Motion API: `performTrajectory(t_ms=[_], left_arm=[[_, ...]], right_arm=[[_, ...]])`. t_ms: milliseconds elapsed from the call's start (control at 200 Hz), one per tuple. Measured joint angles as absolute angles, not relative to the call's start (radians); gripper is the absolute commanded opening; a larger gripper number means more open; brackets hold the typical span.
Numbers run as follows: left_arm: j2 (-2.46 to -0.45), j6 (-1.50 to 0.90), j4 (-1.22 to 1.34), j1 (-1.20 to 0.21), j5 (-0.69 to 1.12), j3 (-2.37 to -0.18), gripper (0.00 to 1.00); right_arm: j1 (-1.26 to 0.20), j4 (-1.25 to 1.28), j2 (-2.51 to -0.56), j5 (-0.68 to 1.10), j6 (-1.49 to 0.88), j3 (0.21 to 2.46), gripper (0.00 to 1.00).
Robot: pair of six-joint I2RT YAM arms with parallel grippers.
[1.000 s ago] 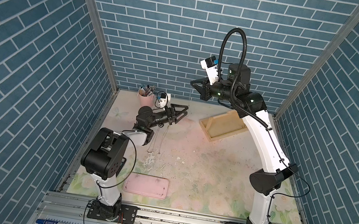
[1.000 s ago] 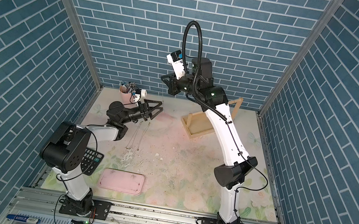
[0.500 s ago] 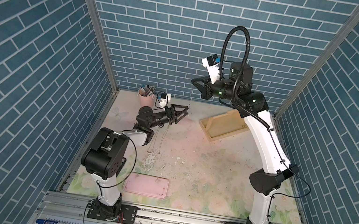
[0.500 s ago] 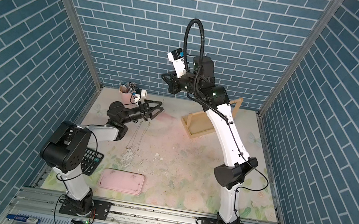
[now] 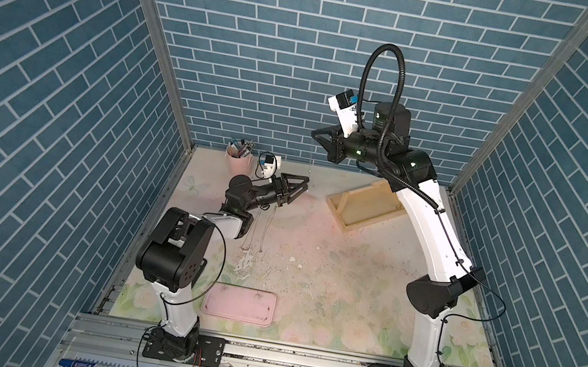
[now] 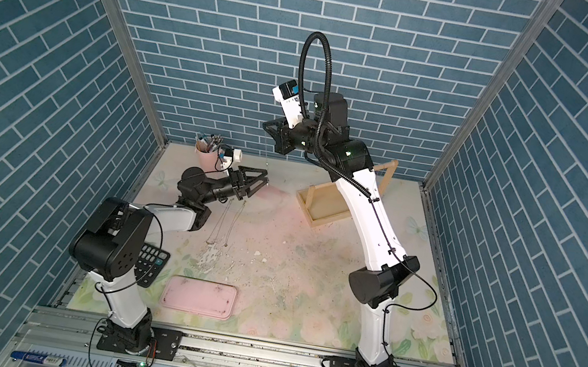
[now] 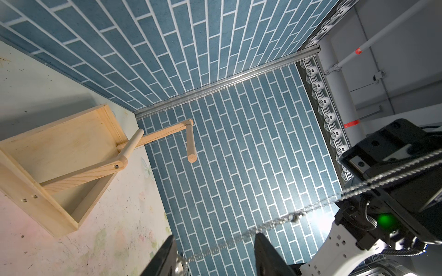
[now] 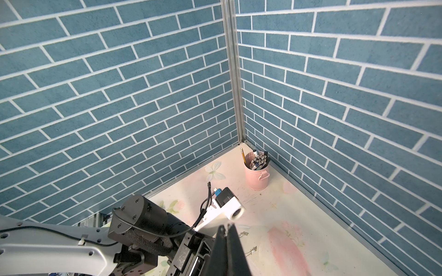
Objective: Take the necklace off the jewelry display stand
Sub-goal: Place the necklace at the center of the board.
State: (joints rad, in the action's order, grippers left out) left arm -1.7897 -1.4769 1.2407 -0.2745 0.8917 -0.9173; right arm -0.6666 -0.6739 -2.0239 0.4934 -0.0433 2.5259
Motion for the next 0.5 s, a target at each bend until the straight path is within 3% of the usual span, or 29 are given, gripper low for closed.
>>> performTrajectory(t_ms=[500], left_arm=[[-1.794,-1.477,1.24,-0.282,0.892,-0.917,0.51]], right_arm=[[-0.676,-0.675,-2.03,0.493,-0.043,2.552,0.0]])
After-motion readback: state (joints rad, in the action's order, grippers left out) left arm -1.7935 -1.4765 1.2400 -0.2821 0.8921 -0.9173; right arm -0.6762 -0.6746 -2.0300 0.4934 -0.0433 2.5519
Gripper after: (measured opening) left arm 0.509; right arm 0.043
